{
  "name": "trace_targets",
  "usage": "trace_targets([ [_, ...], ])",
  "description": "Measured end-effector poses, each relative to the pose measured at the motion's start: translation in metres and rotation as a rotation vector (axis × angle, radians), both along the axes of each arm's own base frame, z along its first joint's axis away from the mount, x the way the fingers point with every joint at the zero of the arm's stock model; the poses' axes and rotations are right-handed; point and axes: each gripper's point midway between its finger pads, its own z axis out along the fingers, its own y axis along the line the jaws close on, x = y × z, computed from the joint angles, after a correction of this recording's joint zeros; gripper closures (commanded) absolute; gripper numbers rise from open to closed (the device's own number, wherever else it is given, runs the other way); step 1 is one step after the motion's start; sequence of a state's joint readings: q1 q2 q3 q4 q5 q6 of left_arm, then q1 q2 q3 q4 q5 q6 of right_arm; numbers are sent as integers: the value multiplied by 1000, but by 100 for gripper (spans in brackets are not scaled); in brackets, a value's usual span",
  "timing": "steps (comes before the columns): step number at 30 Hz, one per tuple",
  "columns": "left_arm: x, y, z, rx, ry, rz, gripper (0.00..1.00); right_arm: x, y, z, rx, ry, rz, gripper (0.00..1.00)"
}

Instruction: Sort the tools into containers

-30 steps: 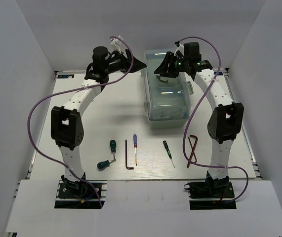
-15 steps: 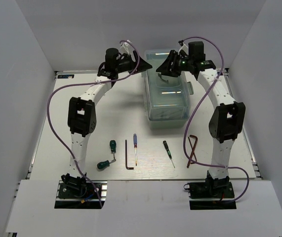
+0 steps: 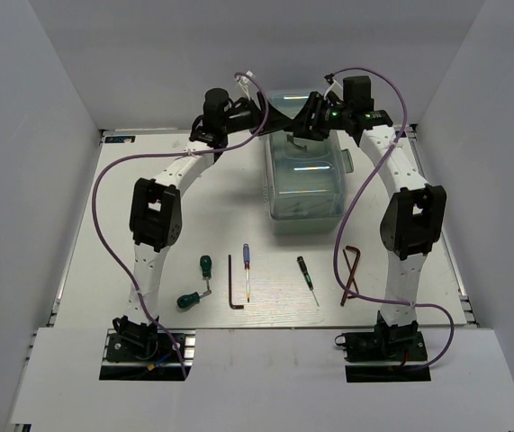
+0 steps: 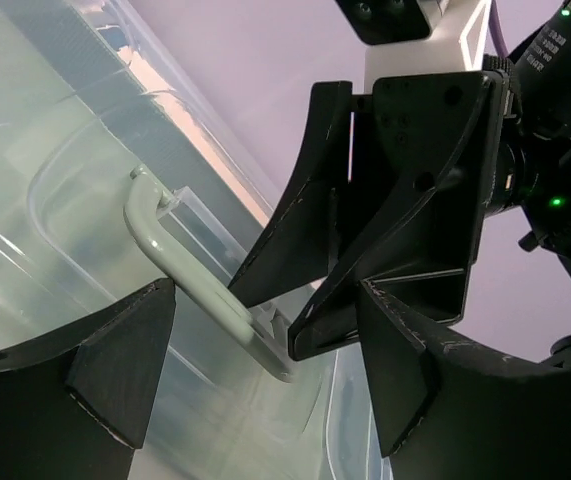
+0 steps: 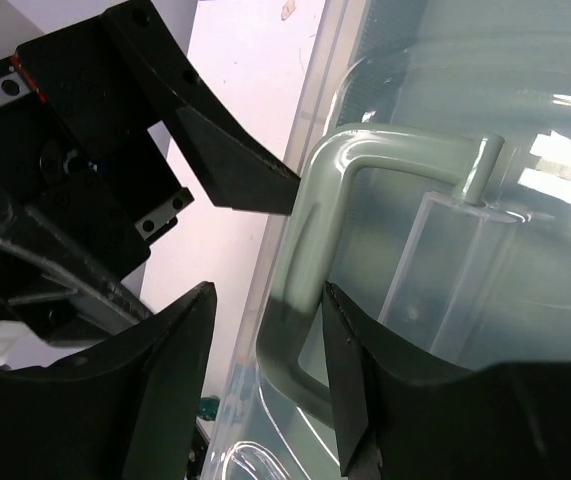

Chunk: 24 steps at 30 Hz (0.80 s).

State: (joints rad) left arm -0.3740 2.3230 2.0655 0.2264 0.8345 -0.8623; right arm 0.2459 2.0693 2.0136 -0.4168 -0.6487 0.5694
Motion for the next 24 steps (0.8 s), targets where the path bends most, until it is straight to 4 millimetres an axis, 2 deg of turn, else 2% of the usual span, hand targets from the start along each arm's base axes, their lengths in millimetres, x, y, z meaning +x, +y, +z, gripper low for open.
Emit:
trace_targets([
  [5, -3, -3, 1, -1, 5, -13, 18, 0, -1, 0, 3, 0, 2, 48],
  [8, -2, -5, 6, -4, 5, -16, 18, 0, 0, 1, 6, -3, 6, 40],
  [10, 0, -5, 11, -7, 4, -16, 18, -1, 0, 2, 11, -2, 12, 30],
  [11, -1, -6, 13, -10, 6, -22, 19, -1, 0, 2, 10, -6, 13, 28],
  [16, -3, -10, 21, -16, 11, -43, 19, -4, -2, -2, 20, -33, 38, 26],
  [24, -12, -26, 15, -6, 44, -70, 20, -10, -26, 2, 29, -59, 14, 26],
])
